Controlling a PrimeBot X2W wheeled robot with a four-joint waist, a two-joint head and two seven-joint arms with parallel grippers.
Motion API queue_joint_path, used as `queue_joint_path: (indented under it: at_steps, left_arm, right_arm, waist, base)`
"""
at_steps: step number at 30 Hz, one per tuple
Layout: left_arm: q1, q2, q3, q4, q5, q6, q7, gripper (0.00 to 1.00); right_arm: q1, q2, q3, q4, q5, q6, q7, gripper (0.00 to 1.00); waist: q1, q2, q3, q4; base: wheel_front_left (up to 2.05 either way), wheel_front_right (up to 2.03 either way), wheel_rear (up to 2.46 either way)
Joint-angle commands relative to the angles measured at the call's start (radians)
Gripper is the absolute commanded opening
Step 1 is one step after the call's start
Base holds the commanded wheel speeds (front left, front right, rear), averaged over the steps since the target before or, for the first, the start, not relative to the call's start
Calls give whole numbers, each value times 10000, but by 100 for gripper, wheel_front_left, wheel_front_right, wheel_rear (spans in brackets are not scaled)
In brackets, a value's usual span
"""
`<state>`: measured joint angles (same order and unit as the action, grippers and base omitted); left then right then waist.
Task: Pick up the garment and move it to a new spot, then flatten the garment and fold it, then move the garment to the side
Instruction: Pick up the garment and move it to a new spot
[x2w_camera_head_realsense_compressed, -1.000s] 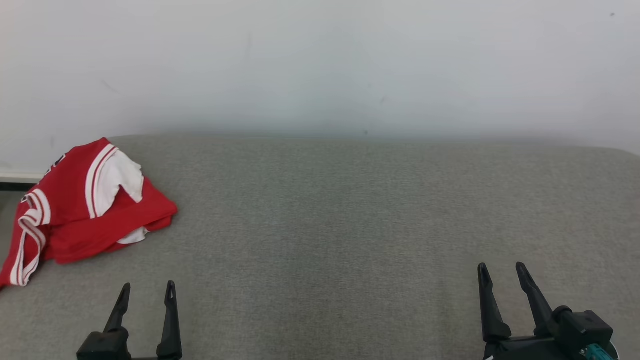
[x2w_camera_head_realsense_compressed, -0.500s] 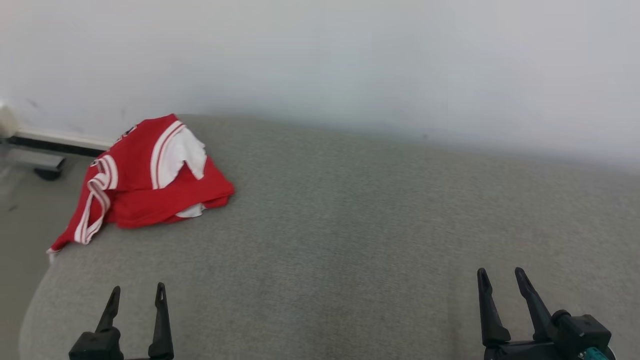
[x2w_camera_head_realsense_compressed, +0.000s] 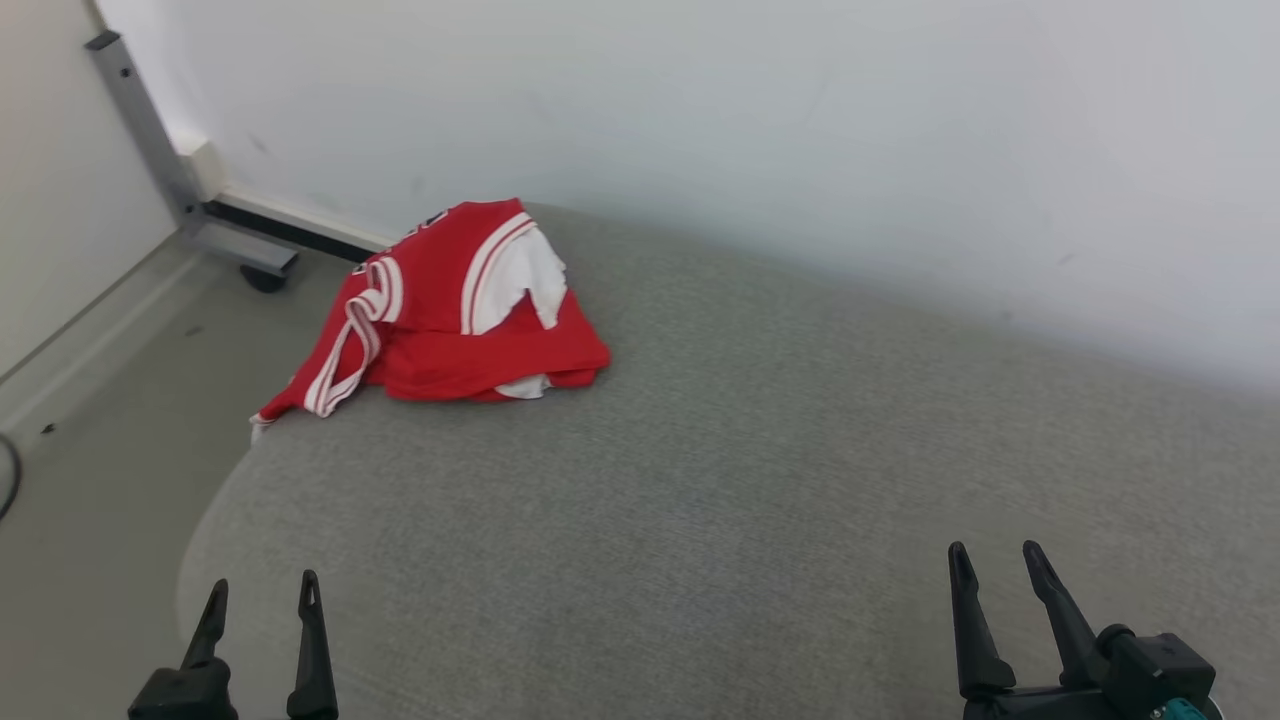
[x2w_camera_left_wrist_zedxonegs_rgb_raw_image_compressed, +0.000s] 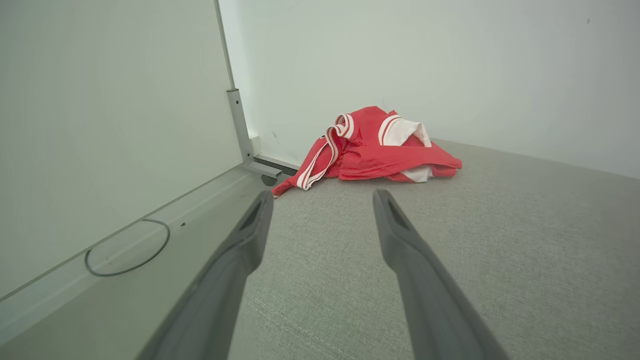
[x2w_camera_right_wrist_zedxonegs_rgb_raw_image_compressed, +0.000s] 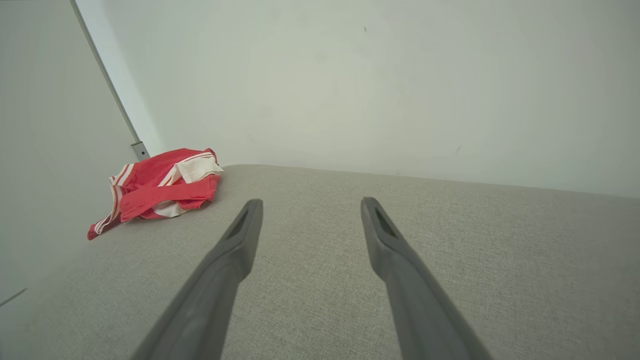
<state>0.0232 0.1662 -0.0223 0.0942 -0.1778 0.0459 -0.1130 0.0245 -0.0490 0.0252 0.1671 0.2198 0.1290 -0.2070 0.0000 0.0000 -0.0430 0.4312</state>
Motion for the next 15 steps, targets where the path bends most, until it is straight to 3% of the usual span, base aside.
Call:
queue_joint_path:
  at_steps: [1,15]
  left_arm:
    - [117,24,14,9,-40,65,-35,100]
    - [217,60,487,138,-347,401,-557,100]
  right_arm:
    - [37,-23,17,-10,-40,33,0,100]
    - [-585,-25,463,-33,-328,33,283,100]
  waist:
    - [0,0,-8,613]
    - [0,0,438,920]
  base:
    - [0,0,0]
    - [0,0,0]
